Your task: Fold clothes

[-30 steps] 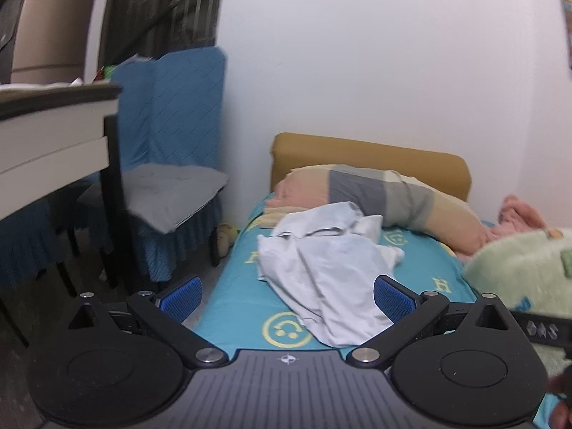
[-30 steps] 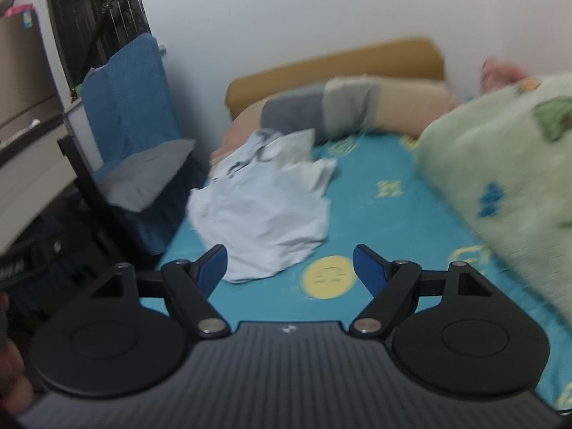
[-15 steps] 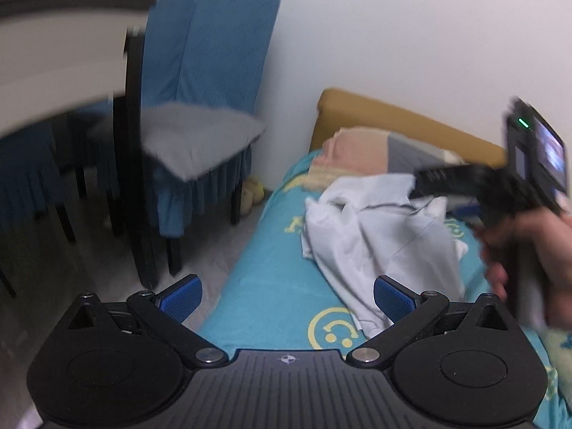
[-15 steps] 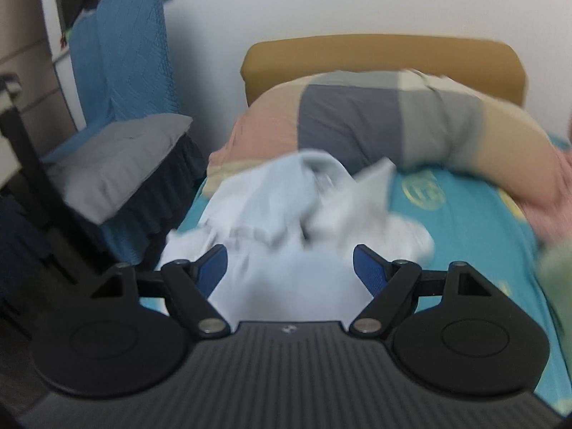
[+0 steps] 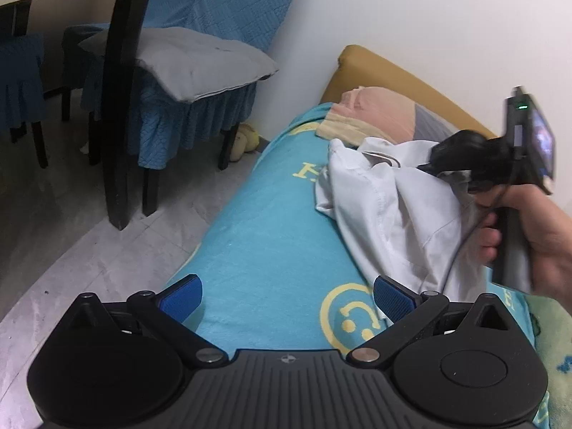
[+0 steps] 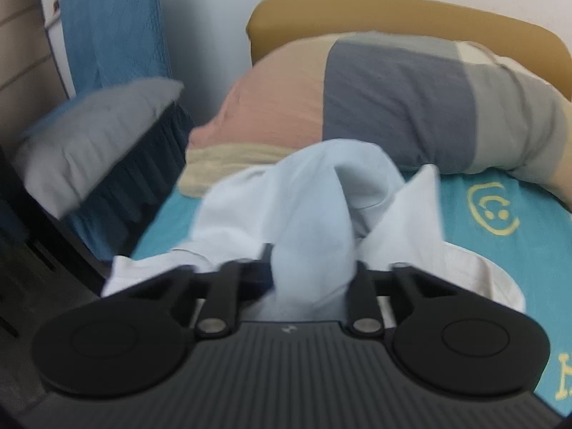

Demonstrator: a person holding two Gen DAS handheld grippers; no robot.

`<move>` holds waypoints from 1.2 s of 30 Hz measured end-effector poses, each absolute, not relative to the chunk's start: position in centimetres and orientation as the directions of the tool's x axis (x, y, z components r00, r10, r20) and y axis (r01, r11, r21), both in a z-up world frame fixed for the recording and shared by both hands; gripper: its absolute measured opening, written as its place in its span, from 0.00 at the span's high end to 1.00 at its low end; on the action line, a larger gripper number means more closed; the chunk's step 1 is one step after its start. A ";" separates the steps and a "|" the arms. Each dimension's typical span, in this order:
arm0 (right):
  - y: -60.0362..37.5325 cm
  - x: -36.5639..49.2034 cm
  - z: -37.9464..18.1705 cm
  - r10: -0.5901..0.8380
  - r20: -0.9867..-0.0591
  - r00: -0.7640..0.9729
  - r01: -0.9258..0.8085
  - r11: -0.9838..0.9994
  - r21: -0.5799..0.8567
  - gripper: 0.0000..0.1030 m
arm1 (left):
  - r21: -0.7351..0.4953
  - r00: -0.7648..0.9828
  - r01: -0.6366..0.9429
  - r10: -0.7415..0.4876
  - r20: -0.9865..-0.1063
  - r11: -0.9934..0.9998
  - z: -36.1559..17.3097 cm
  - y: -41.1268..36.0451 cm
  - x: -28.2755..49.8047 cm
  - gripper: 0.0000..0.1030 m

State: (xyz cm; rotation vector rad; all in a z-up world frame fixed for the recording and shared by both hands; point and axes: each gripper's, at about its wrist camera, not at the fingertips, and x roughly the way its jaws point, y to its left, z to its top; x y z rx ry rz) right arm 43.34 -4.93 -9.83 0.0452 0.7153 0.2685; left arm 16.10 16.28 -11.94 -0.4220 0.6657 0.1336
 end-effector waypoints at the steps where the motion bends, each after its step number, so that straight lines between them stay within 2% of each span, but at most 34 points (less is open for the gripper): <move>1: -5.7 41.9 -8.8 0.269 -0.625 0.732 -0.230 0.962 0.145 0.91 | -0.342 0.788 -0.247 -0.018 -0.616 0.907 -11.8 16.2 16.1 0.00; 9: -12.9 28.8 0.2 0.337 -0.473 0.814 -0.243 0.937 0.250 0.93 | -0.416 0.847 -0.154 -0.097 -0.522 0.896 -9.0 15.1 13.6 0.00; 12: -16.3 22.5 2.0 0.351 -0.454 0.819 -0.238 0.927 0.289 0.92 | -0.431 0.864 -0.109 -0.129 -0.486 0.896 -7.7 14.3 12.3 0.00; 14: -18.6 18.5 2.0 0.355 -0.466 0.810 -0.223 0.923 0.314 0.92 | -0.437 0.872 -0.078 -0.152 -0.466 0.896 -6.9 13.7 11.5 0.00; 17: -21.8 13.9 0.8 0.332 -0.535 0.777 -0.158 0.925 0.344 0.92 | -0.426 0.863 -0.029 -0.193 -0.467 0.904 -5.9 11.7 9.9 0.00; 20: -24.7 10.7 -1.7 0.298 -0.633 0.714 -0.074 0.932 0.355 0.90 | -0.407 0.842 0.006 -0.225 -0.491 0.913 -5.3 9.7 8.4 0.00; 24: -28.6 8.7 -4.9 0.277 -0.704 0.654 0.095 0.893 0.439 0.87 | -0.372 0.808 0.064 -0.267 -0.525 0.926 -4.7 7.1 5.9 0.00; 27: -31.2 7.4 -6.1 0.333 -0.677 0.657 0.177 0.804 0.568 0.76 | -0.370 0.776 0.113 -0.314 -0.546 0.922 -4.5 5.6 4.0 0.00; 29: -32.6 6.3 -6.4 0.371 -0.631 0.681 0.199 0.735 0.648 0.64 | -0.377 0.760 0.148 -0.349 -0.548 0.914 -4.5 4.6 3.1 0.00; 33: -34.9 5.6 -5.7 0.379 -0.547 0.746 0.214 0.642 0.736 0.63 | -0.405 0.713 0.222 -0.431 -0.554 0.887 -4.7 2.4 2.3 0.02; 36: -36.7 5.0 -5.0 0.326 -0.524 0.787 0.239 0.622 0.746 0.63 | -0.425 0.649 0.253 -0.479 -0.591 0.869 -5.8 1.0 2.3 0.05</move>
